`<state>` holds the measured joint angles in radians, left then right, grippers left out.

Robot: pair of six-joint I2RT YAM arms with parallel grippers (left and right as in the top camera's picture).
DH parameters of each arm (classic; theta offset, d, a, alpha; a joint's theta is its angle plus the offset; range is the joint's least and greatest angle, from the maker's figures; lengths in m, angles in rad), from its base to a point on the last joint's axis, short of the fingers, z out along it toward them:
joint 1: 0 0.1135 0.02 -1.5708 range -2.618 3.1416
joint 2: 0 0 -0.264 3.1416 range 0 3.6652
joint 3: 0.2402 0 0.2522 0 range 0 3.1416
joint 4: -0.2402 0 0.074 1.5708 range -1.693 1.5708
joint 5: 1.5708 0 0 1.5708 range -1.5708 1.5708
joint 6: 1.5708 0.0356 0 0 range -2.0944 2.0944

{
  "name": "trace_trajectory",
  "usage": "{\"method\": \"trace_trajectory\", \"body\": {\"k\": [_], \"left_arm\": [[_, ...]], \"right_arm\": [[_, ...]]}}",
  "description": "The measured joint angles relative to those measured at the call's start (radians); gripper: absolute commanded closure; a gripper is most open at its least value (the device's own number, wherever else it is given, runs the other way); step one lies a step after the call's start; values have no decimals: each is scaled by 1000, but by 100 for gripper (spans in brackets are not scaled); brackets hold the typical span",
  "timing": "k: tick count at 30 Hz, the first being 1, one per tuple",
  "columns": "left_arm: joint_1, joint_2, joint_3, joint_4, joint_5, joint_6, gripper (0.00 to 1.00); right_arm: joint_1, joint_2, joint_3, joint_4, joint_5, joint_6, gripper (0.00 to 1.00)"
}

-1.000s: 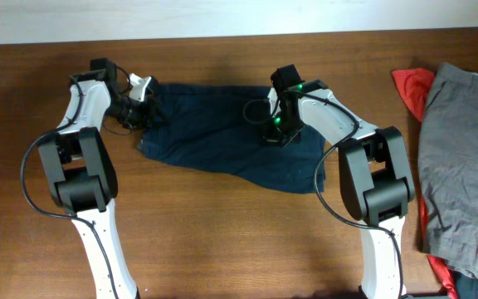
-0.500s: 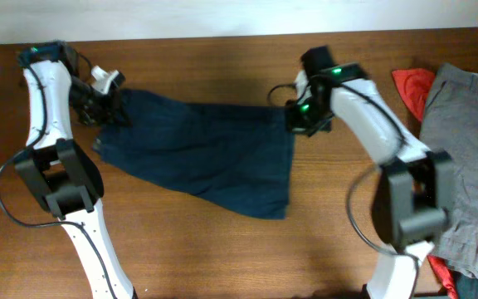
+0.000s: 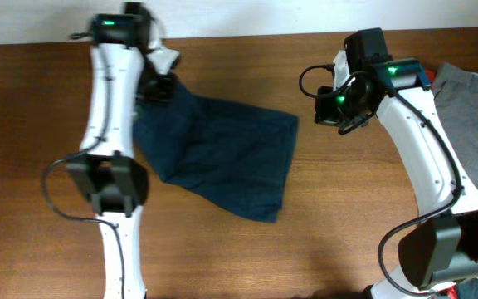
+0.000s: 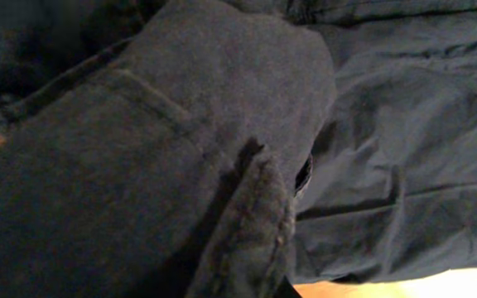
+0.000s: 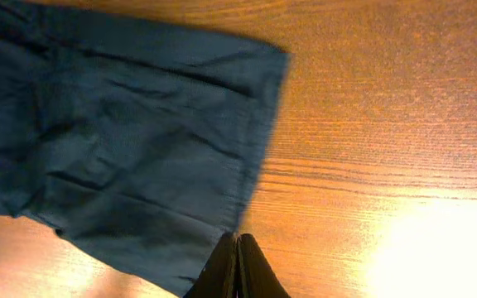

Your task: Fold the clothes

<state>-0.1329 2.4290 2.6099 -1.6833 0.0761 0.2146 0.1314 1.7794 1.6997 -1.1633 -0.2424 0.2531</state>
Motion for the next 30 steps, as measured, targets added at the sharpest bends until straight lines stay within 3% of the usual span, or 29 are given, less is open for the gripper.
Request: {"method": "trace_trajectory", "body": {"k": [6,11,23,30], "left_arm": [[-217,0,0,0,-140,-129,99],[-321,-10,0,0,-240,-173,99],[-223,-219,0,-1,-420,-186,100],[-207,-238,-23,25,-451,-187,99]], "right_arm": [[0,0,0,-28,43,-3,96],[-5,0,0,-55,114,-2,96],[-242,0,0,-80,132,11,96],[-267,0,0,-89,122,8,96]]}}
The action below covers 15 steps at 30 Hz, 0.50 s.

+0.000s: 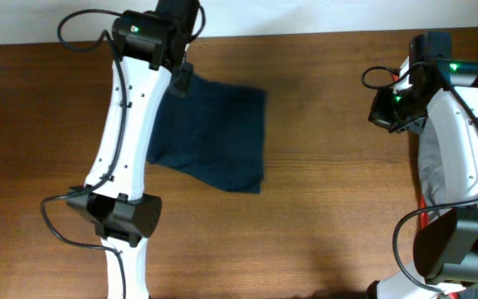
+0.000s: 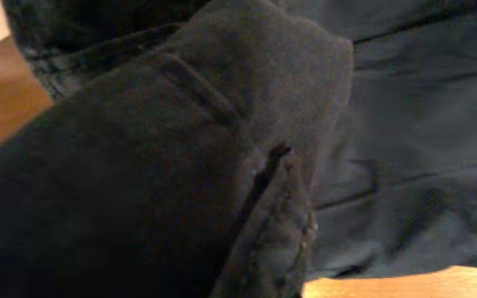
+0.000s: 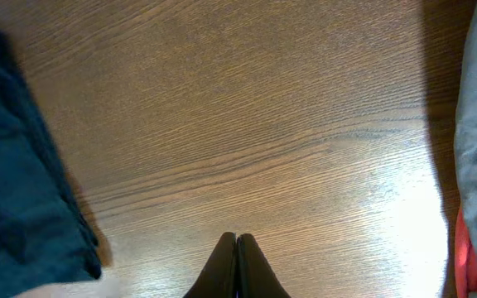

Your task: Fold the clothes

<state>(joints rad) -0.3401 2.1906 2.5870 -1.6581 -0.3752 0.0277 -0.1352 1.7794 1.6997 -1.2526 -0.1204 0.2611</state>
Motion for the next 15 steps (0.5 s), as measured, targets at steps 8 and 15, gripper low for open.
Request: {"method": "trace_trajectory", "body": {"k": [8,15], "left_arm": [[-125,10,-224,143,9,-74,99],[-175,34,-402,196,-3,-220,99]], "right_arm": [[0,0,0,-2,-1,0,96],[0,0,0,-6,-1,0,96]]}}
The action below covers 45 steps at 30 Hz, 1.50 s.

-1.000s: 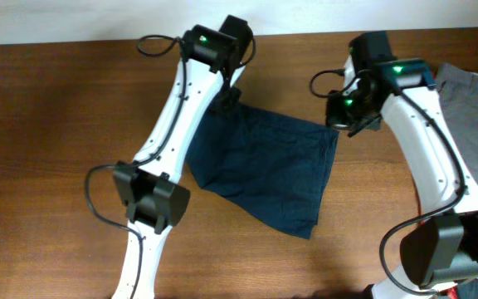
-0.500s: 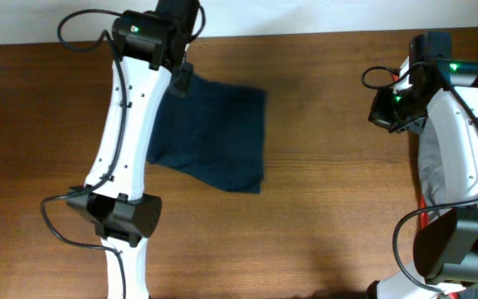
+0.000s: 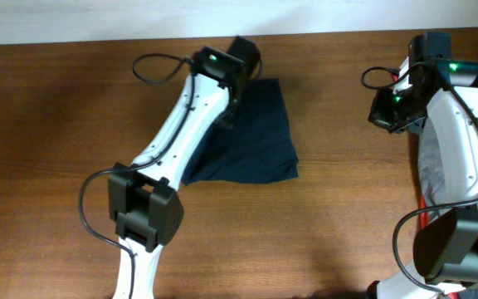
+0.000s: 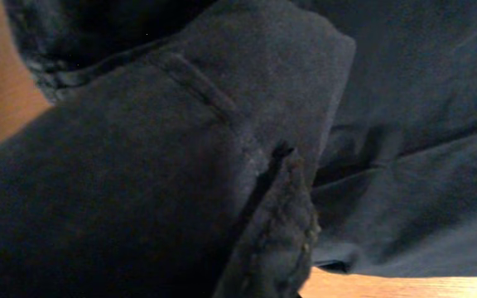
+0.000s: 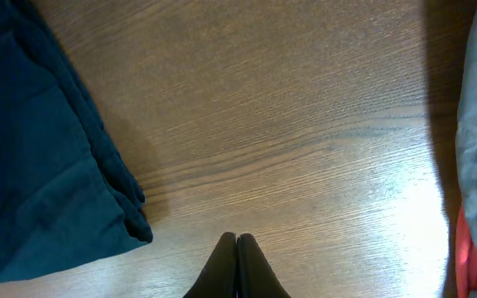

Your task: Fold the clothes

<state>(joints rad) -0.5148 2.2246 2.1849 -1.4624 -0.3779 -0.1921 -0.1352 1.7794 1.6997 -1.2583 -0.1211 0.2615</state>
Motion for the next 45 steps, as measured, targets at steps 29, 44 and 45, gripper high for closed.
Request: {"method": "trace_trajectory", "body": {"k": [29,44,45], "left_arm": [[247,-162,48,196,-163,303,100],[72,110,50,206,-116,-19,100],[67,111,50,197,-118,-32,100]], "right_arm": [[0,0,0,-6,-3,0,96],[0,0,0,-18,-10,-9,96],[0,0,0,-16,-21,-21,96]]}}
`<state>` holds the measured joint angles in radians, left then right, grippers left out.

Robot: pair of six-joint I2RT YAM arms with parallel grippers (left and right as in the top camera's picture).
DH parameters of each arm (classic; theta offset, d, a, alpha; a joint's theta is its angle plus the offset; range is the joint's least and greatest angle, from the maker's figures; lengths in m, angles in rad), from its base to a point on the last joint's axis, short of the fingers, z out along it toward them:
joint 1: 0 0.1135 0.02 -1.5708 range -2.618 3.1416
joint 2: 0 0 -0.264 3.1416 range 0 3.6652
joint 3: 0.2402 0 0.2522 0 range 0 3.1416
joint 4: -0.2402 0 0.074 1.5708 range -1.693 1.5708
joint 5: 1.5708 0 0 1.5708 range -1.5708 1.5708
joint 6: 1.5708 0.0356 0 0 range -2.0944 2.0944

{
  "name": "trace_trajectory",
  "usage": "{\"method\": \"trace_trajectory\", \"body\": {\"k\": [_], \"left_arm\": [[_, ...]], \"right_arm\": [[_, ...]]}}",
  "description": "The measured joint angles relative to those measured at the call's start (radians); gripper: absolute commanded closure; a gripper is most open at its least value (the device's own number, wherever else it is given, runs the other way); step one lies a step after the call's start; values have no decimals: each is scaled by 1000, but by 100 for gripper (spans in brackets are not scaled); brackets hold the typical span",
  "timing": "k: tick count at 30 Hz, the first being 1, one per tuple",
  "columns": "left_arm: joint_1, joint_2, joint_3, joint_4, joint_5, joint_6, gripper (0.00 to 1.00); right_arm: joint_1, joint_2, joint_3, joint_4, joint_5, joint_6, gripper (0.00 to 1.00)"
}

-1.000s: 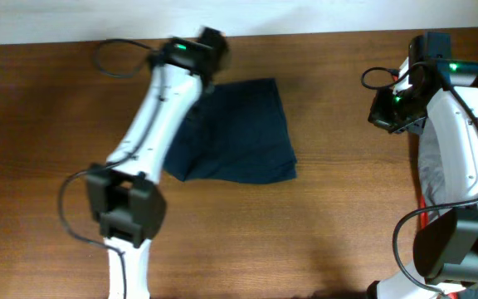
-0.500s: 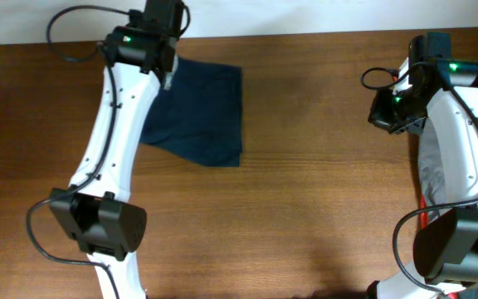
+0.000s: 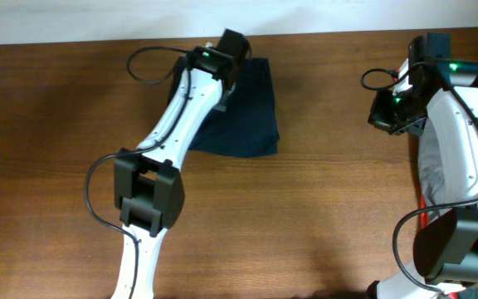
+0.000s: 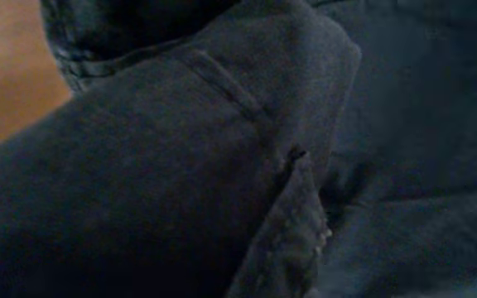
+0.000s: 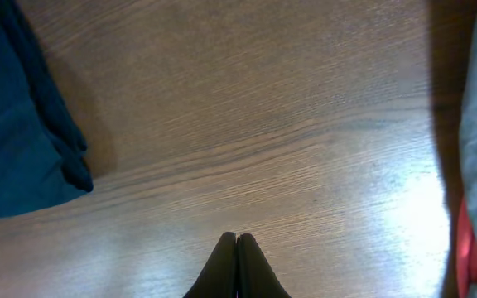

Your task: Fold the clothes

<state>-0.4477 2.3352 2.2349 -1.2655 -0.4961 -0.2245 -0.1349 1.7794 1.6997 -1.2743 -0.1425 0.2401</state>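
Observation:
A dark blue garment (image 3: 251, 116) lies bunched at the table's far centre. It fills the left wrist view (image 4: 180, 165) and shows at the left edge of the right wrist view (image 5: 15, 141). My left gripper (image 3: 229, 58) is at the garment's far edge, shut on the cloth. There a fold of fabric covers its fingers (image 4: 280, 281). My right gripper (image 3: 386, 116) hovers over bare wood at the right, well clear of the garment. Its fingertips (image 5: 237, 240) are pressed together with nothing between them.
A grey garment lies at the table's right side, partly under the right arm, with something red (image 5: 464, 248) beside it. The table's far edge (image 3: 322, 35) runs just behind the blue garment. Bare wood (image 3: 330, 208) lies between the two arms.
My left gripper has shifted a little left and toward the far edge, still holding the blue garment. The garment now lies narrower and nearer that edge. The right arm has not moved.
At first the blue garment lay spread at left centre, my left gripper shut on its far left corner and my right gripper near its right edge. Then the right arm stood off at the right. The left gripper, with the garment, was then at the far centre, where it now lies bunched.

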Motion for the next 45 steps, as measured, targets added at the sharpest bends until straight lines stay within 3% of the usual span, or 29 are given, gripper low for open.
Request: {"method": "trace_trajectory", "body": {"k": [5,10,15,22,28,39,45], "left_arm": [[-3,-1,10,-85,-53,-31,100],[30,-14,36,-95,-92,-34,100],[89,-40,52,-74,-57,-23,100],[143,-43,52,-75,-8,-22,100],[180,-43,68,-79,79,-23,100],[249,-43,255,-57,427,-113,100],[215,-43,258,-46,478,-175,100]], "right_arm": [[23,1,0,71,-105,-89,96],[114,40,0,254,-240,-132,96],[246,170,0,433,-336,-128,96],[372,403,0,549,-377,-71,96],[411,497,0,583,-383,-28,96],[443,527,-3,576,-378,77,96],[441,522,-27,597,-387,103,96]]}}
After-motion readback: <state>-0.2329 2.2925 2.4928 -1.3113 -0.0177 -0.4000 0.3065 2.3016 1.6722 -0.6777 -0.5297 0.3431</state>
